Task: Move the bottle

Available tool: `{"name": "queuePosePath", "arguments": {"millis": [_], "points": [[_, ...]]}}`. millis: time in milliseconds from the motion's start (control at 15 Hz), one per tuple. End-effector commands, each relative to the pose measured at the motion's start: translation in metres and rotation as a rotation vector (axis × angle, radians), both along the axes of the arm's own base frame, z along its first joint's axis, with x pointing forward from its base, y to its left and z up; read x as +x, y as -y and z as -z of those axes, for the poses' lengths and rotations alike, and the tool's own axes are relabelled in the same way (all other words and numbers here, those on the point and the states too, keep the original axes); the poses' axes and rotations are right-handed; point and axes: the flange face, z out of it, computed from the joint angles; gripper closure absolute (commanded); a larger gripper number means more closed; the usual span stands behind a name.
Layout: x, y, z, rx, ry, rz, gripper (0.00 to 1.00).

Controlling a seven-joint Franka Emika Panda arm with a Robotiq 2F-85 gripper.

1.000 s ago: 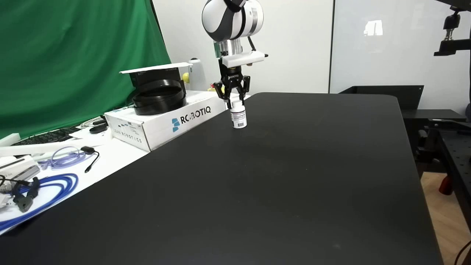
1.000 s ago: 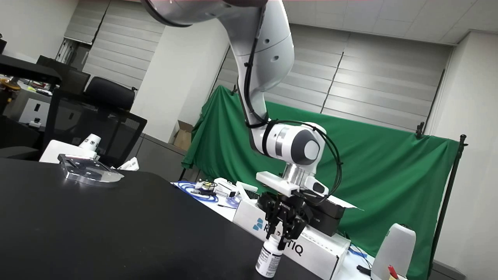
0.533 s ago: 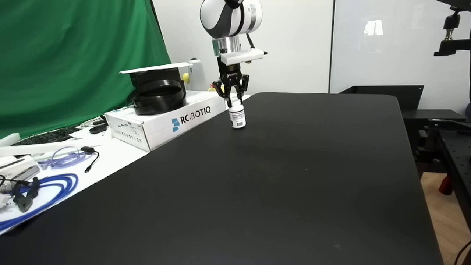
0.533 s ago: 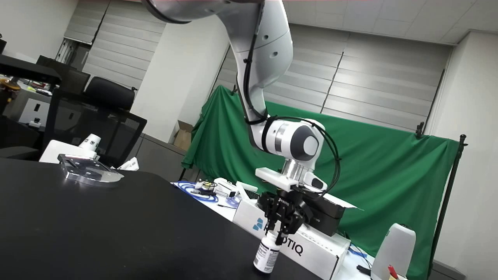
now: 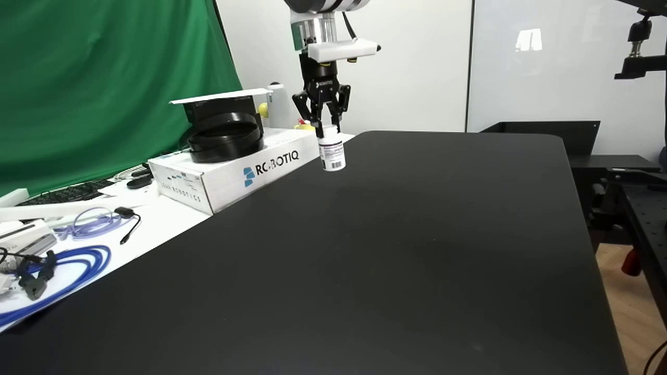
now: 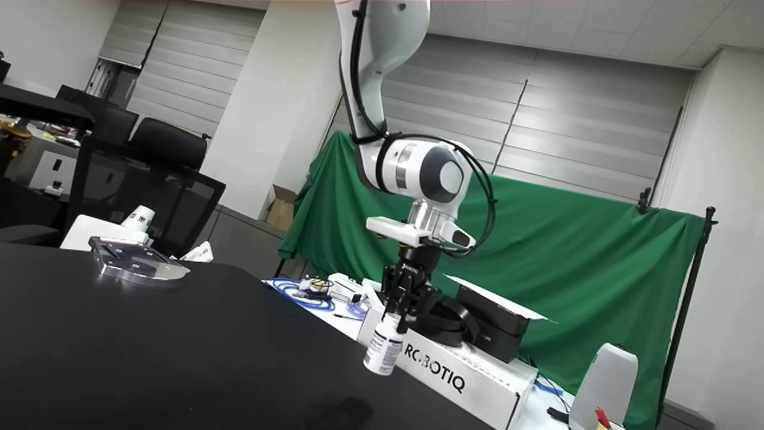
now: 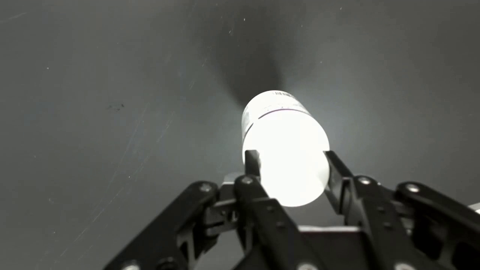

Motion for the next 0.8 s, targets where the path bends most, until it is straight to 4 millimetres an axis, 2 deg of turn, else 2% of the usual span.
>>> {"name": "queuePosePath", "arguments": {"millis": [0,400,733], "points": [[-0.048,-0.015,-0.02,-0.011,0.019,-0.031,0.81],[-0.126,-0.032,-0.018,0.018,0.018,-0.082,0.81],[-0.213,-0.038,0.001,0.002,-0.053,-0.108,0.81]]}}
